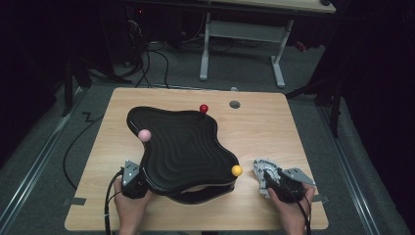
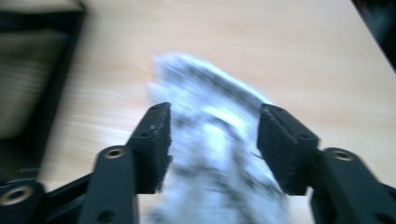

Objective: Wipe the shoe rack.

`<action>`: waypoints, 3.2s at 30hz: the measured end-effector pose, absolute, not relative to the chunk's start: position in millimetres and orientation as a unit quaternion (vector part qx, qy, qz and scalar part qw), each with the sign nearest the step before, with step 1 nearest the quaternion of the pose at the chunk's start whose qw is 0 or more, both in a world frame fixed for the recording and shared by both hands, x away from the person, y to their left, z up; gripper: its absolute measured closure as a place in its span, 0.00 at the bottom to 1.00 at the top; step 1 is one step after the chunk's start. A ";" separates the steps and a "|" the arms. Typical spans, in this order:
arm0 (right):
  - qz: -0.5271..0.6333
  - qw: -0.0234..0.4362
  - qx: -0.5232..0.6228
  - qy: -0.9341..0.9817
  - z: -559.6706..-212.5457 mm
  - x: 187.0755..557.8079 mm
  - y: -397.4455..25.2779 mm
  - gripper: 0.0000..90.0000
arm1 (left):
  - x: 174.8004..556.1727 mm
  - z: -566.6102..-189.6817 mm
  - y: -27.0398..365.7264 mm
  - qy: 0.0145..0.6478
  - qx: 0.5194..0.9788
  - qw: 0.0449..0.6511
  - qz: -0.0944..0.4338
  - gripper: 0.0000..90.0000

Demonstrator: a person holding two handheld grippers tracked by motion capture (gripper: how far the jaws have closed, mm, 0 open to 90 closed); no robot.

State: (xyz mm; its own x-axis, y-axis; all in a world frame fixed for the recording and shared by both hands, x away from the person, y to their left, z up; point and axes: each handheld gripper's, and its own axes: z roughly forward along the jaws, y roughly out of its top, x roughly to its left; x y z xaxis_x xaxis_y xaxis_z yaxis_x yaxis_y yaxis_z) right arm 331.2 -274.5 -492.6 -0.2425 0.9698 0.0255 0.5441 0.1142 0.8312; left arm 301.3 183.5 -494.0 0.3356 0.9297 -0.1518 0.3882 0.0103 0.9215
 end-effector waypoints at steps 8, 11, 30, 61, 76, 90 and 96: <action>0.345 0.232 0.556 0.720 -513.2 341.5 -270.6 0.61 | 306.6 -493.4 183.8 0.499 0.652 0.508 0.261 0.82; 0.360 0.227 0.539 0.727 -515.2 340.2 -266.4 0.80 | 305.7 -493.9 184.4 0.503 0.648 0.515 0.249 0.83; 0.442 0.198 0.459 0.745 -489.8 286.3 -217.8 0.88 | 294.2 -492.9 166.3 0.504 0.652 0.510 0.246 0.83; 0.550 0.247 0.424 0.676 -415.4 284.1 -223.5 0.86 | 297.6 -494.1 168.6 0.505 0.647 0.518 0.241 0.83; 0.547 0.171 0.400 0.715 -438.7 301.1 -205.2 0.53 | 298.5 -494.6 168.9 0.503 0.647 0.519 0.242 0.83; 0.569 0.184 0.354 0.719 -421.2 270.5 -195.9 0.72 | 314.3 -495.9 181.9 0.511 0.635 0.526 0.242 0.83; 0.562 0.176 0.359 0.724 -406.1 269.4 -182.5 0.85 | 310.1 -496.0 178.0 0.511 0.635 0.526 0.242 0.83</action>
